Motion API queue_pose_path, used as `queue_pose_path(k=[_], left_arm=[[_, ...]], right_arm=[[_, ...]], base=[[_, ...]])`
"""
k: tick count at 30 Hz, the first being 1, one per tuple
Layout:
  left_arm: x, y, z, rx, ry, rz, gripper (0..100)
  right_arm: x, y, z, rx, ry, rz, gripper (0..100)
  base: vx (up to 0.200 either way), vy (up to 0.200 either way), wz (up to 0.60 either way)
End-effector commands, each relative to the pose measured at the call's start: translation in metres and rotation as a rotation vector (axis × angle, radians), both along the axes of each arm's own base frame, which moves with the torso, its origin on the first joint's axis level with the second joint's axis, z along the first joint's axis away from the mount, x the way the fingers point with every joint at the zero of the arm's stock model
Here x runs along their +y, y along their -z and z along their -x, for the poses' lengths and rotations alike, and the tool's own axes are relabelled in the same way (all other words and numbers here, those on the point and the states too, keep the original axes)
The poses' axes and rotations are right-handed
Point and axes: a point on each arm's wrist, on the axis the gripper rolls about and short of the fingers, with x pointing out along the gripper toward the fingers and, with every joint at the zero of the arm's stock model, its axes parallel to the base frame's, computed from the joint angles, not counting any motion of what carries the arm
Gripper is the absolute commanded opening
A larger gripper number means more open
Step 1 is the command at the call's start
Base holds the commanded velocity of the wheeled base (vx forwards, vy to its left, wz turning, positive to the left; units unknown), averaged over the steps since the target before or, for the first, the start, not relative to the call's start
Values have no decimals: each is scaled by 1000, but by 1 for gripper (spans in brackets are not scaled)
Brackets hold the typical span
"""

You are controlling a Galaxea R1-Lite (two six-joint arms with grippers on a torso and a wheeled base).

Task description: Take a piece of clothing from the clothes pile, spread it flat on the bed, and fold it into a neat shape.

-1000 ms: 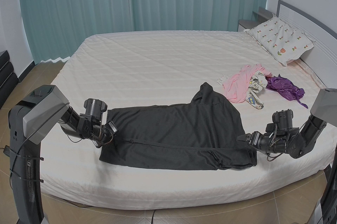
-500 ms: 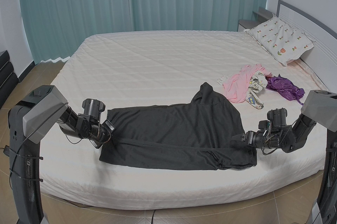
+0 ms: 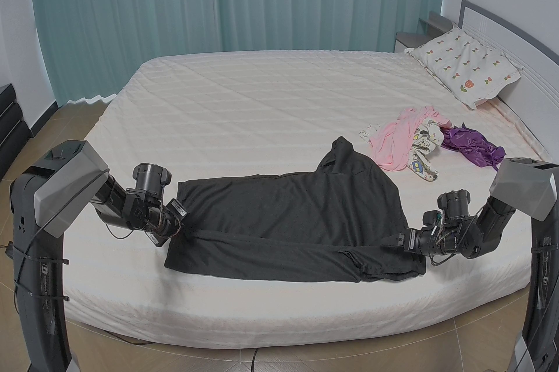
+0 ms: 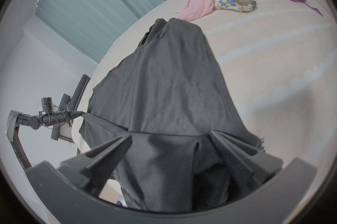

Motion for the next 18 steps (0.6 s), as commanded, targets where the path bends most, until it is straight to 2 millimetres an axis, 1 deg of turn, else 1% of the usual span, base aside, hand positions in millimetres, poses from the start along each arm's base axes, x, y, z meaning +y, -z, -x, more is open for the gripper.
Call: queue_pose_path(k=[1,3,10,15,18], left_arm=[[0,-1,1,-1,1,1,0],[0,-1,1,-1,1,1,0],[0,-2,1,-1,0,2,0],[0,-7,5,-3,-2,2,0],[1,-9,8,-3,-4,2,0]], right_arm=[[0,6,4,19,-24,-7,0],[1,6,4,19,-34,-16,0],[-8,-2,2,-7,-13,-31,0],[-18,-22,1,-53,-1,-66,0],[-20,-29,0,-67,6,-76,0]], base=[[0,0,0],[0,0,0],[0,0,0],[0,0,0],[0,0,0]])
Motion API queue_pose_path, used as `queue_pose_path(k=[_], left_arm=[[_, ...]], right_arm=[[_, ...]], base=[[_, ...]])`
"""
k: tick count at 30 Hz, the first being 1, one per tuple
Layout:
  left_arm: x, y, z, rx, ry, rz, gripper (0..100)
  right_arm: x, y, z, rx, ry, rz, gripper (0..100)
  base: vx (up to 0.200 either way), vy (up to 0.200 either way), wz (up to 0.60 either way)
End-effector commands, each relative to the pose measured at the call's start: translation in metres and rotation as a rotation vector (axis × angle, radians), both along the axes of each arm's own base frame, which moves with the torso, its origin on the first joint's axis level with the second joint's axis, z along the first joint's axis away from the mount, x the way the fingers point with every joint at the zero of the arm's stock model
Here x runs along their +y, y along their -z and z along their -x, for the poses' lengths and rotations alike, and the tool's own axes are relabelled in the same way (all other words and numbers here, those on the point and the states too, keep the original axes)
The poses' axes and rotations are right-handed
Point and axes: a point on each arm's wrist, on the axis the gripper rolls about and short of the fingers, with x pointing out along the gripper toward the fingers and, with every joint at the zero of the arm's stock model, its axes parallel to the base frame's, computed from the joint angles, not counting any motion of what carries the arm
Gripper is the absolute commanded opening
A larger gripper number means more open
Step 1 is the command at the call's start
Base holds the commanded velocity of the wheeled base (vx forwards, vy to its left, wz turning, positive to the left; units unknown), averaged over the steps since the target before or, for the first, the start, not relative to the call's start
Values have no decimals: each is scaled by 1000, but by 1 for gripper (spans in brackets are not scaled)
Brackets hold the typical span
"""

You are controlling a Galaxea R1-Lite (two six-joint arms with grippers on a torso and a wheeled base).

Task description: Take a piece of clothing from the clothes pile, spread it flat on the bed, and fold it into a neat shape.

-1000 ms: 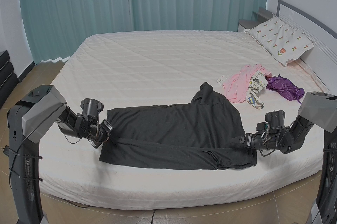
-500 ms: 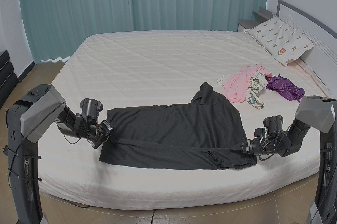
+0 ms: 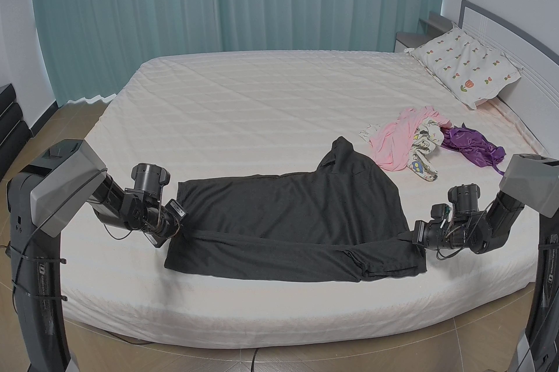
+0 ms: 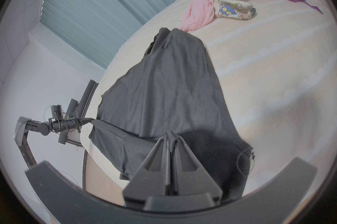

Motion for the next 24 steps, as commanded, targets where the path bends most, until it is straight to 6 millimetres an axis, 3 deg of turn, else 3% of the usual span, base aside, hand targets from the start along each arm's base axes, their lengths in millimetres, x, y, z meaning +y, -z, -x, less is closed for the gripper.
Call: queue_pose_path(k=[1,12,24], left_arm=[[1,-7,4,-6,-2,-2,0],[4,-4,5,7,-9,-9,0],[5,3,3,10,-39,-52,0]], right_arm=[[-4,-18,-1,-43,12,-13,0],[-3,-33,-15,-169,70,-72,0],[3,-8,-34,-160,89,-48,0]], base=[[0,0,0],[0,0,0],[0,0,0]])
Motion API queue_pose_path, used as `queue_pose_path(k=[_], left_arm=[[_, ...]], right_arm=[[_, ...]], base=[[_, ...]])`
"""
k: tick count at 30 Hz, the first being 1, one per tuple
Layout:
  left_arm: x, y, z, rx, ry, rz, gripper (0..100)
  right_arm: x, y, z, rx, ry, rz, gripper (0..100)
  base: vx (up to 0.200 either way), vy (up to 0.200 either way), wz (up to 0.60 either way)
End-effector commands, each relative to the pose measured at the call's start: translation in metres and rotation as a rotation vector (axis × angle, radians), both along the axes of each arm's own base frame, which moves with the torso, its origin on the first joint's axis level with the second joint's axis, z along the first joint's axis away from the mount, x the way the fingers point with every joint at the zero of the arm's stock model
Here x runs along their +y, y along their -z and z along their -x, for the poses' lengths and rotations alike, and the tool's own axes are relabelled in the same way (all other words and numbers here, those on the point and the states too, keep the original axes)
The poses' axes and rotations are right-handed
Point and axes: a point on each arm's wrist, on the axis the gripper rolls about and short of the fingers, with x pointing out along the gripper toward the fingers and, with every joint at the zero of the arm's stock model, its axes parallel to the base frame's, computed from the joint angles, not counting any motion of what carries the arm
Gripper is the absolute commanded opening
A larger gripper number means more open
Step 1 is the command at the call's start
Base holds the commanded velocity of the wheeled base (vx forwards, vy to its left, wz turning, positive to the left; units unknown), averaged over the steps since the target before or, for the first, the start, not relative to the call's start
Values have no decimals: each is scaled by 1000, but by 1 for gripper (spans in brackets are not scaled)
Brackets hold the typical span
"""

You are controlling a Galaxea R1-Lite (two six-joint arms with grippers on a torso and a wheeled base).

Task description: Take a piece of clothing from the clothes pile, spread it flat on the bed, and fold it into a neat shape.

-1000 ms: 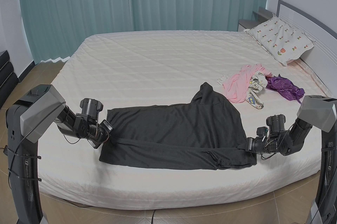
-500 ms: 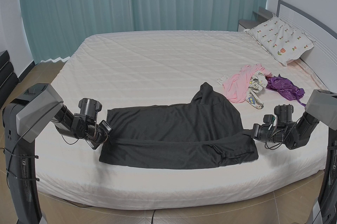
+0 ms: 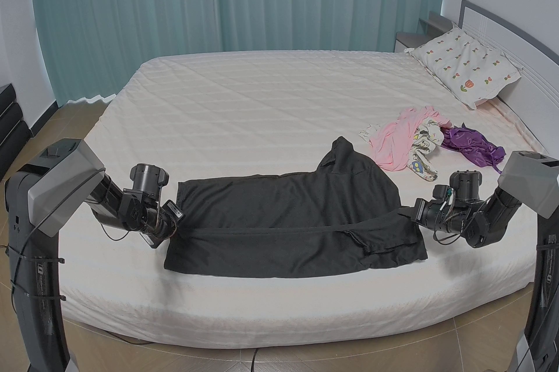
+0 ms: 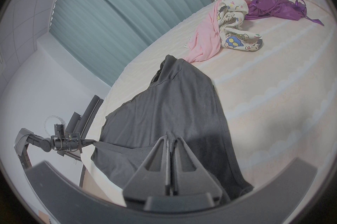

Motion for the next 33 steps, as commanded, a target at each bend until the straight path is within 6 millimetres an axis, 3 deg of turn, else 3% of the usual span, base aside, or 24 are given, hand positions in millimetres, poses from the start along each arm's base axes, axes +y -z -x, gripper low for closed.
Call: queue_pose_path(k=[1,14,15,16,25,26,29,33], left_arm=[[0,4,-2,3,-3,-4,0],[-2,6,-5,1,-3,-15,0],[-3,7,-5,0,-6,-24,0],[-4,7,-5,1,-5,-25,100],[-1,5,-7,-9,-23,-27,100],[5,-5,-6,-29,-36,-14,100],[12,-29,-2,-74,-44,1,100],[14,-44,4,-99,-33,39,100]], right_arm=[[3,15,-10,9,9,11,0],[9,28,-16,17,22,25,0],[9,29,-18,18,24,24,100],[9,31,-18,18,24,24,100],[5,23,-20,18,86,-10,100],[4,8,-18,14,127,-56,100],[3,-9,-9,26,205,-96,100],[5,-31,9,49,301,-161,100]], base=[[0,0,0],[0,0,0],[0,0,0],[0,0,0],[0,0,0],[0,0,0],[0,0,0],[0,0,0]])
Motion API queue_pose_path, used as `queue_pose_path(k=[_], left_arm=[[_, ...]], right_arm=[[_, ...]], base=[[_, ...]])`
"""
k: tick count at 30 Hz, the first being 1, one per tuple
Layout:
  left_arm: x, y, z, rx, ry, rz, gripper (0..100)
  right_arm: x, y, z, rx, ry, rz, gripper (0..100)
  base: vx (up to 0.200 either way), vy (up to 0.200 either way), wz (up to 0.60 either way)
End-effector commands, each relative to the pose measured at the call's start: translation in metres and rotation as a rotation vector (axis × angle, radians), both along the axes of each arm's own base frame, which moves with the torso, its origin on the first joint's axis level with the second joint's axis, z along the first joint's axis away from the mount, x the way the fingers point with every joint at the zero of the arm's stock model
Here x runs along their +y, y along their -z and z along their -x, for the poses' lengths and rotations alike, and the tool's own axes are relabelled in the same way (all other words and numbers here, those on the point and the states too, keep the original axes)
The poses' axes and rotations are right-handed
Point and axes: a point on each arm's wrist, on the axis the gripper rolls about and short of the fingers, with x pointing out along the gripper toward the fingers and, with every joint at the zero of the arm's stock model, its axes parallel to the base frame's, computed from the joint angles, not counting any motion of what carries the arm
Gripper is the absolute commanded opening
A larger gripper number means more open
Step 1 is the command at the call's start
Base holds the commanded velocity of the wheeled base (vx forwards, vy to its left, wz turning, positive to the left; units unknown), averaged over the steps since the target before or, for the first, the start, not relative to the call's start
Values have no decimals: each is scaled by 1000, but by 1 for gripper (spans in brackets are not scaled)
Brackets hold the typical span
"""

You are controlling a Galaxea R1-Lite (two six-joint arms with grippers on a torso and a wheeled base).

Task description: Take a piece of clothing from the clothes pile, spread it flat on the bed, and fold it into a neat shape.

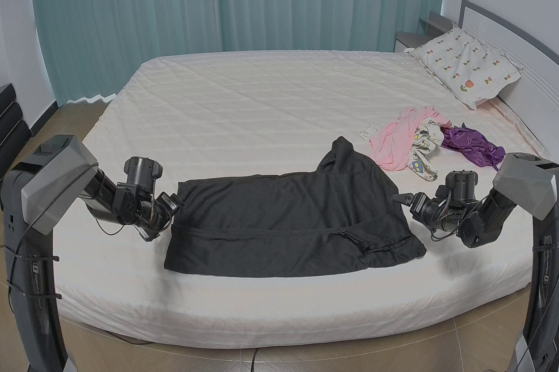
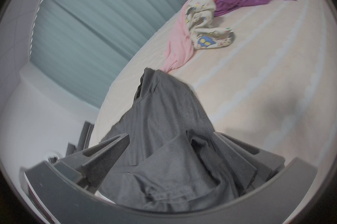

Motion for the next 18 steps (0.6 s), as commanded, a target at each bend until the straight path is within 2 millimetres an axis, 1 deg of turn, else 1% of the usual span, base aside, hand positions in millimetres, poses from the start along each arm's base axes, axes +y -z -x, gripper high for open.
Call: queue_pose_path(k=[1,3,4,5,7,8,9,10,11,12,13,14,18], left_arm=[[6,-33,9,-63,-16,53,100],[6,-34,11,-56,-47,92,100],[6,-34,12,-56,-52,96,100],[6,-33,16,-44,-59,105,100],[6,-25,26,-8,-54,114,100],[7,-22,32,13,-47,124,100],[7,-20,36,25,-41,133,100],[7,-19,41,37,-36,144,100],[7,-19,41,40,-35,144,100],[6,-16,47,56,-33,172,100],[6,-16,48,58,-33,174,100],[5,-14,51,61,-41,193,100],[7,-9,56,56,-44,196,100]], right_arm=[[3,-40,26,3,108,-85,100],[10,-47,38,34,148,-137,100],[12,-48,41,40,156,-147,100],[14,-48,48,64,172,-173,100],[20,-43,59,118,185,-210,100],[20,-43,59,118,185,-210,100],[25,-37,67,160,183,-224,100],[27,-34,70,176,180,-221,100],[28,-33,70,179,179,-220,100],[31,-28,76,208,171,-212,100],[31,-27,77,211,172,-211,100],[33,-23,82,233,166,-203,100],[39,-13,87,270,154,-183,100]], base=[[0,0,0],[0,0,0],[0,0,0],[0,0,0],[200,0,0],[200,0,0],[200,0,0],[200,0,0],[200,0,0],[200,0,0],[200,0,0],[200,0,0],[0,0,0]])
